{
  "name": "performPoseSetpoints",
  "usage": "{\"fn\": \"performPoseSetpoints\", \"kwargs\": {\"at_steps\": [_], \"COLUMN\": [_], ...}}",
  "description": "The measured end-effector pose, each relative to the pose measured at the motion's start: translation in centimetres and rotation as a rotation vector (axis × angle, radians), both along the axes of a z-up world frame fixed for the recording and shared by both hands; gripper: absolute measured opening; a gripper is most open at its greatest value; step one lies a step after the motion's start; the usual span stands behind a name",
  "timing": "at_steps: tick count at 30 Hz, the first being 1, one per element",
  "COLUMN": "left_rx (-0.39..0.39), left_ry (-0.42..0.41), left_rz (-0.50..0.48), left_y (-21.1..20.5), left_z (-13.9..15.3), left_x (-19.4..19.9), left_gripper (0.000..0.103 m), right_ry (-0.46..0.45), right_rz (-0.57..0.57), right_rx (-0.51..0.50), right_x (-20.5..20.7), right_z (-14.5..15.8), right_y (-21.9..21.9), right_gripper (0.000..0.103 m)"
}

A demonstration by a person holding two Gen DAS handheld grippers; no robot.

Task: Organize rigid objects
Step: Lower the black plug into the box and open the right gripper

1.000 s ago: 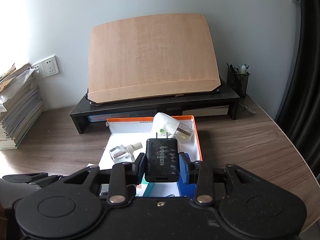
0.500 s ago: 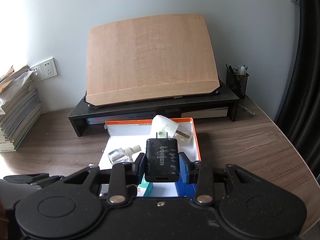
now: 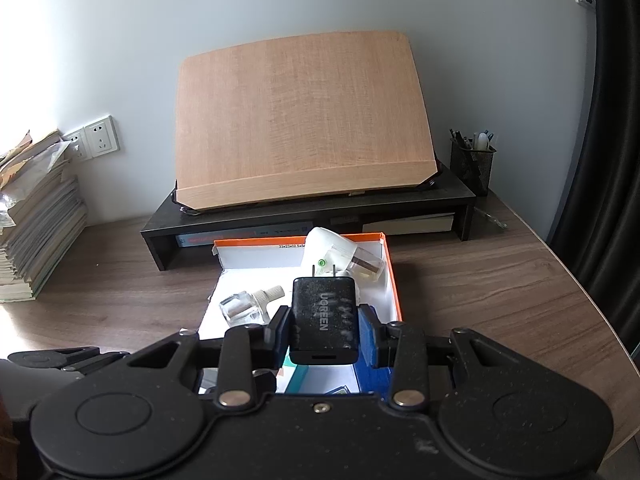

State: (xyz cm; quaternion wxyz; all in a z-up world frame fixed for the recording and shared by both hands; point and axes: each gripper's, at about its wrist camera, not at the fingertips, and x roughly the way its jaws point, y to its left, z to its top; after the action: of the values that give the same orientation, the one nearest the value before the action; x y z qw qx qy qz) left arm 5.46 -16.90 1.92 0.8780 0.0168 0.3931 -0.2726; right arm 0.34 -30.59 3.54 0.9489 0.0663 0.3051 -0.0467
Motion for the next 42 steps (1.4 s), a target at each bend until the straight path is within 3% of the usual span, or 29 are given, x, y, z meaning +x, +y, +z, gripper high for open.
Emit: {"fn": "performPoseSetpoints", "kwargs": {"at_steps": [15, 42], "left_rx": [0.000, 0.010], "left_ry": [-0.009, -0.007], "left_rz": [0.003, -0.005], "left_y": [0.3, -0.2], "left_z": [0.3, 0.1], "left_x": [-1.1, -0.3], "left_gripper": [0.080, 0.080], "right_ry": [-0.005, 0.003], "right_rz": [0.006, 0.011], "right_rx": [-0.002, 0.004], "right_x": [-1.5, 0.1], "right_z": [0.4, -0.2], "right_y": [0.4, -0.4], "right_gripper": [0.044, 0.043]}}
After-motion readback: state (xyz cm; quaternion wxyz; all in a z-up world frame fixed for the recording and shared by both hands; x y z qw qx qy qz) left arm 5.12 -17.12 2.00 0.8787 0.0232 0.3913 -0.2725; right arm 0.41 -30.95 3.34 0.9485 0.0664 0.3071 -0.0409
